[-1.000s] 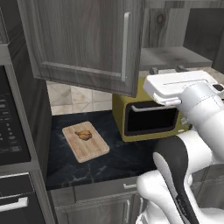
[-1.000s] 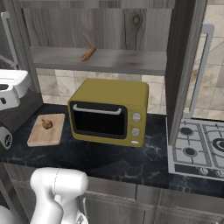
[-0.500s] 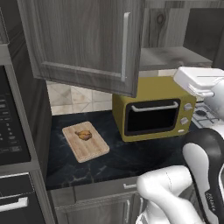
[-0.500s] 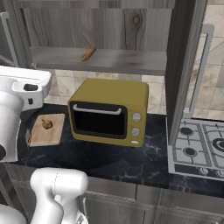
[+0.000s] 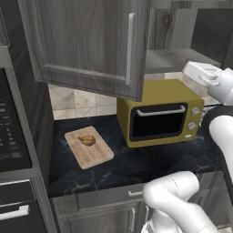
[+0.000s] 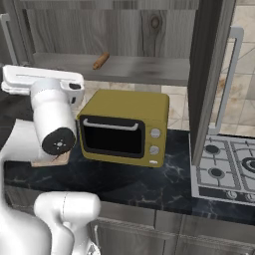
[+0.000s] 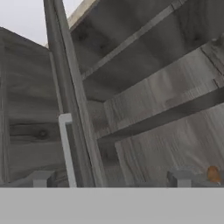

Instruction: Open the cabinet, retrieve the rolling pin, and place it next to the meat on the cutting board to prepare for tenderizing.

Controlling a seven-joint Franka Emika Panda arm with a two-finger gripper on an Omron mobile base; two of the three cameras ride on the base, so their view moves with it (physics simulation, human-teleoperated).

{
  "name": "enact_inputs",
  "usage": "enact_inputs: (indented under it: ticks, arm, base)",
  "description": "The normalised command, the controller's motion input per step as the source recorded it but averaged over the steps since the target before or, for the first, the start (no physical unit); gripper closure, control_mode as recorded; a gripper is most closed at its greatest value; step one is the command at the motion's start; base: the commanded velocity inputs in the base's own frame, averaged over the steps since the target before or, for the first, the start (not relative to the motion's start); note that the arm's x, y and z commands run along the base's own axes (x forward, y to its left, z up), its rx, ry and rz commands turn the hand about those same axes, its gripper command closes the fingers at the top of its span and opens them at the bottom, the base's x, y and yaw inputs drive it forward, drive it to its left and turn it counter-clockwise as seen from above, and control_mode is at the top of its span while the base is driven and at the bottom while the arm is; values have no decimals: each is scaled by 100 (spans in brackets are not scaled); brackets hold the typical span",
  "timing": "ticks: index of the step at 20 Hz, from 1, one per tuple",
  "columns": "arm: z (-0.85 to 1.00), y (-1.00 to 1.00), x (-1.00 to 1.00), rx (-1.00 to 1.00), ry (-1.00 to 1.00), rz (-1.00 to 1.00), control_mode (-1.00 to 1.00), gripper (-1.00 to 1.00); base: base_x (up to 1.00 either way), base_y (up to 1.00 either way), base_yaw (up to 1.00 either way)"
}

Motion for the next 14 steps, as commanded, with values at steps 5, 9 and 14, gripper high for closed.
enact_inputs:
  ticks: [5, 9, 14]
  arm:
    - [-30, 0, 65, 0, 1, 31, -100, -100]
    - [-26, 2, 51, 0, 2, 29, -100, -100]
    - [-13, 25, 42, 0, 8, 25, -100, -100]
  base:
    - [0, 0, 0]
    - [0, 0, 0]
    - [0, 0, 0]
